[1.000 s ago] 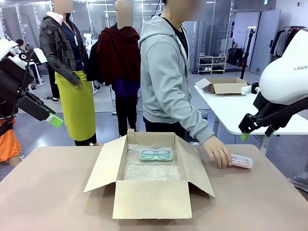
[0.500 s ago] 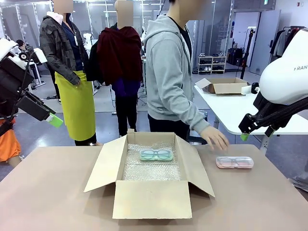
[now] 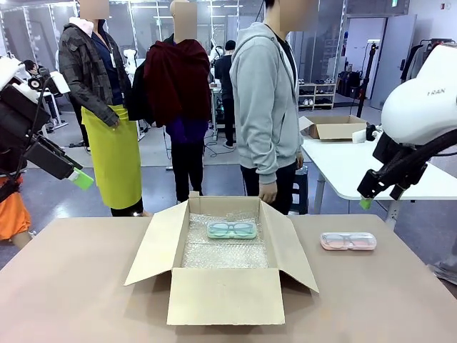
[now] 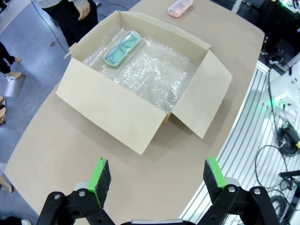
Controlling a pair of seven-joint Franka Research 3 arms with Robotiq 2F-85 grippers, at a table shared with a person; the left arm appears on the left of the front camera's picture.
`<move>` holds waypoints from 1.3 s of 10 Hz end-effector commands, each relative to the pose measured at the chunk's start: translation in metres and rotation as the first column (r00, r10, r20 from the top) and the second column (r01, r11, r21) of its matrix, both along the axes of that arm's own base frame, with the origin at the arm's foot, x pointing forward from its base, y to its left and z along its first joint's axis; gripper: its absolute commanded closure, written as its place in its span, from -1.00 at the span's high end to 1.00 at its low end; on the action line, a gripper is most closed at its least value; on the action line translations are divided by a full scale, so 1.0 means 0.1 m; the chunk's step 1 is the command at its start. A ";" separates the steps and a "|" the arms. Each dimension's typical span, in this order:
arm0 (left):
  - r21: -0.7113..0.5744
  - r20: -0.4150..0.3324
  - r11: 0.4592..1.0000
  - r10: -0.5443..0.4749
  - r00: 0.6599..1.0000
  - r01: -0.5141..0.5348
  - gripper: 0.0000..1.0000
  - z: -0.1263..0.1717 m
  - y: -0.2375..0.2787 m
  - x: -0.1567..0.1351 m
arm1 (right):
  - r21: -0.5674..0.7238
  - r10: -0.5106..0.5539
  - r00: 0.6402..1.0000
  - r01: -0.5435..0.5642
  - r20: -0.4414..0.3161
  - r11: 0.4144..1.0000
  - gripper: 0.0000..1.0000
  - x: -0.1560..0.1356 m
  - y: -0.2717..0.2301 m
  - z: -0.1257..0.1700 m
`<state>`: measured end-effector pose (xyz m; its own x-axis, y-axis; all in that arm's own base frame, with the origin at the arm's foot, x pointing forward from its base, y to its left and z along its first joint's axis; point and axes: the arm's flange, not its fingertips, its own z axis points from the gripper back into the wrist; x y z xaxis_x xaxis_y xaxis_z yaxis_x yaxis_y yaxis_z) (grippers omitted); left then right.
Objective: Pack the glasses set securely to prepare it for shipping.
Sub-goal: Put the Glasses case from the right side of the table into the Package Box.
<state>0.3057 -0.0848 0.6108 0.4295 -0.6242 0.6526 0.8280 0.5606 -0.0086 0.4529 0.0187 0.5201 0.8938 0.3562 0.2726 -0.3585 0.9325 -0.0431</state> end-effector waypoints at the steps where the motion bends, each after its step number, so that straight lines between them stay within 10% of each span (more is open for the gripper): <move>1: -0.010 0.001 1.000 -0.011 1.000 0.011 1.00 0.02 0.01 -0.01 | -0.009 0.067 0.997 -0.067 -0.045 0.998 0.96 0.28 -0.08 0.03; 7: -0.010 0.001 1.000 -0.011 1.000 0.011 1.00 0.02 0.01 -0.01 | -0.029 0.211 0.976 -0.213 -0.056 0.977 0.96 0.81 -0.10 -0.10; 9: -0.010 0.001 1.000 -0.011 1.000 0.011 1.00 0.02 0.01 -0.01 | -0.064 0.609 0.779 -0.622 -0.150 0.780 0.96 0.93 -0.15 -0.17; 12: -0.010 0.001 1.000 -0.011 1.000 0.011 1.00 0.02 0.01 -0.01 | -0.060 0.871 0.459 -0.888 -0.176 0.456 0.96 1.05 -0.18 -0.34; 13: -0.010 0.001 1.000 -0.011 1.000 0.011 1.00 0.02 0.01 -0.01 | -0.082 0.878 0.442 -0.897 -0.183 0.434 0.96 1.11 -0.19 -0.43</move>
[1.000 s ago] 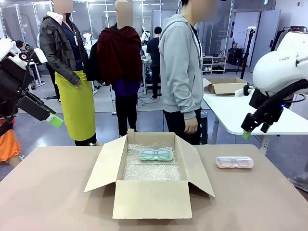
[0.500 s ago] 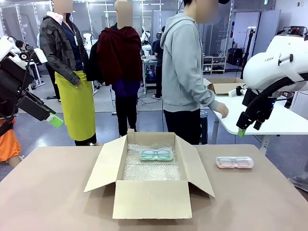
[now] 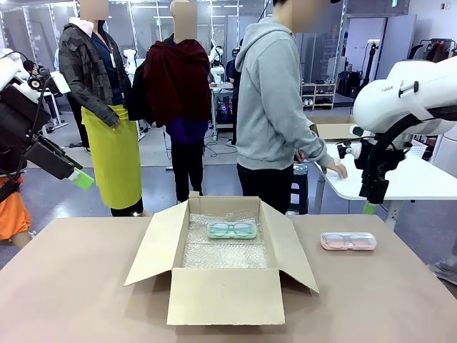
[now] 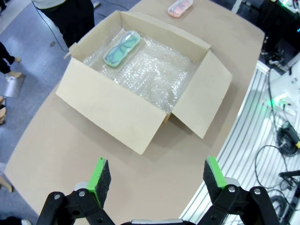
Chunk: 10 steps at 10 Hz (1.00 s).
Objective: Pack the glasses set securely to prepare it for shipping.
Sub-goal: Put the Glasses case from the right side of the table into the Package Box.
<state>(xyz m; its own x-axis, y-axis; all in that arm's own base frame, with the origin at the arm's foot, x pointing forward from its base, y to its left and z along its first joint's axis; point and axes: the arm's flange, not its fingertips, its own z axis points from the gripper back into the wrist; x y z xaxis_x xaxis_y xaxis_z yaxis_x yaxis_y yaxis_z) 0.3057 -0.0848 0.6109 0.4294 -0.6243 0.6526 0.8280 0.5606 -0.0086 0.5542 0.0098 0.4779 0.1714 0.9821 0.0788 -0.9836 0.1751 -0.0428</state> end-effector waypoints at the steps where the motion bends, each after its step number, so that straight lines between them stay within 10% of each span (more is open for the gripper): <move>1: -0.010 0.001 1.000 -0.011 1.000 0.011 1.00 0.02 0.01 -0.01 | 0.008 0.091 0.996 -0.091 0.008 0.996 0.96 0.16 -0.12 -0.10; 10: -0.010 0.001 1.000 -0.011 1.000 0.011 1.00 0.02 0.01 -0.01 | -0.035 0.100 0.993 -0.099 0.057 0.995 0.96 0.40 -0.06 -1.25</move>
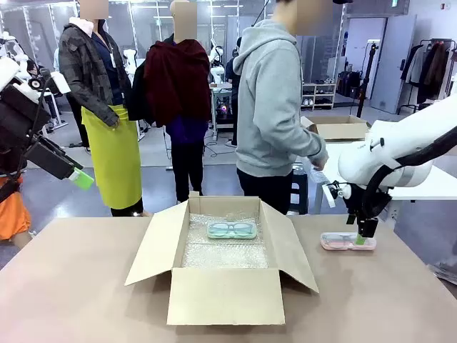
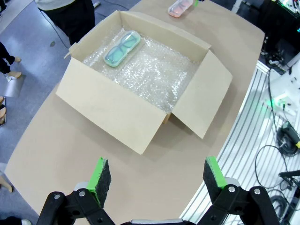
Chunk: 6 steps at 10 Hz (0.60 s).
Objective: Pack the glasses set securely to prepare it for shipping.
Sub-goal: Put the Glasses case from the right side of the table into the Package Box.
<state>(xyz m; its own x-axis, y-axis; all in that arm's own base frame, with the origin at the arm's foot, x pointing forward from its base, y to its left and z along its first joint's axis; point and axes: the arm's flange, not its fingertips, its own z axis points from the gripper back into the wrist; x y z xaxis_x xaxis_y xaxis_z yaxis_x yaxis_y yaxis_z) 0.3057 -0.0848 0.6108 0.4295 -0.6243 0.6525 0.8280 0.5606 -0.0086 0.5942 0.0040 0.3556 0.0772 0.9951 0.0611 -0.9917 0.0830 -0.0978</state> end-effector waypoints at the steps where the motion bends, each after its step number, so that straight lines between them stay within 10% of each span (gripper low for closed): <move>1: -0.010 0.001 1.000 -0.011 1.000 0.011 1.00 0.02 0.01 -0.01 | 0.004 -0.017 1.000 0.017 0.025 1.000 0.96 0.01 0.01 -0.08; 6: -0.010 0.001 1.000 -0.011 1.000 0.011 1.00 0.02 0.01 -0.01 | 0.013 -0.034 0.999 0.034 -0.012 0.999 0.96 0.07 0.06 -0.32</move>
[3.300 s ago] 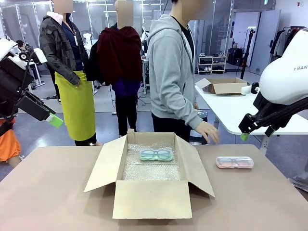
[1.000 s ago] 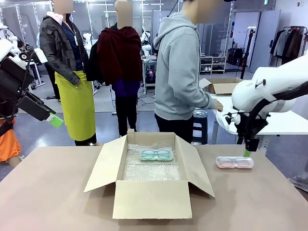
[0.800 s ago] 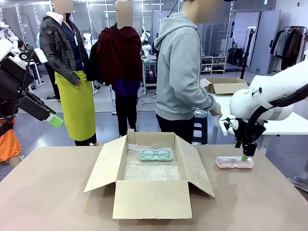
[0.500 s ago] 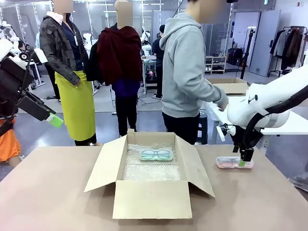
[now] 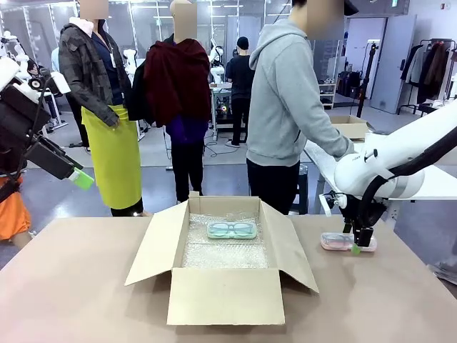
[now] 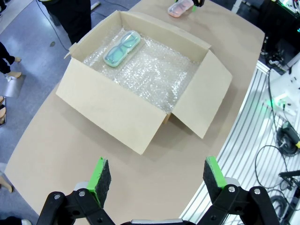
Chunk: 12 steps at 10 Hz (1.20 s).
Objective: Pack the glasses set securely to prepare it for shipping.
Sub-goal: Put the Glasses case from the right side of the table into the Package Box.
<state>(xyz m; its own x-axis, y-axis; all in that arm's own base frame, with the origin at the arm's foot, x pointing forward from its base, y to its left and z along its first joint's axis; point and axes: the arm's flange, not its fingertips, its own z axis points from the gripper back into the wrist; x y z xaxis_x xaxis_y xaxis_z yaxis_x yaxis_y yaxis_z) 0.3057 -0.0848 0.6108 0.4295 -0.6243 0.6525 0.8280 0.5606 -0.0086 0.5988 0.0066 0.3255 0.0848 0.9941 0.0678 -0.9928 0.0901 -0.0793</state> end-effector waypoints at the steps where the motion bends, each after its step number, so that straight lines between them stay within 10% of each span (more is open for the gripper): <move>1: -0.010 0.001 1.000 -0.011 1.000 0.011 1.00 0.02 0.01 -0.01 | 0.000 -0.030 1.000 0.030 0.004 1.000 0.96 0.04 0.02 -0.03; 8: -0.010 0.001 1.000 -0.011 1.000 0.011 1.00 0.02 0.01 -0.01 | 0.002 -0.089 0.996 0.089 -0.003 0.996 -0.13 0.06 -0.06 -0.07; 12: -0.010 0.001 1.000 -0.011 1.000 0.011 1.00 0.02 0.01 -0.01 | -0.015 -0.096 0.995 0.097 0.009 0.995 -0.35 -0.16 0.15 0.81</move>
<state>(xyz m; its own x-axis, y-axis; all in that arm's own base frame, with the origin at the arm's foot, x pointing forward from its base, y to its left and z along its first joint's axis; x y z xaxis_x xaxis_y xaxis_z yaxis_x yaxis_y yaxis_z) 0.3057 -0.0848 0.6108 0.4294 -0.6243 0.6525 0.8281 0.5606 -0.0086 0.5937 0.0127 0.3817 0.1440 0.9865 0.0783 -0.9829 0.1518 -0.1042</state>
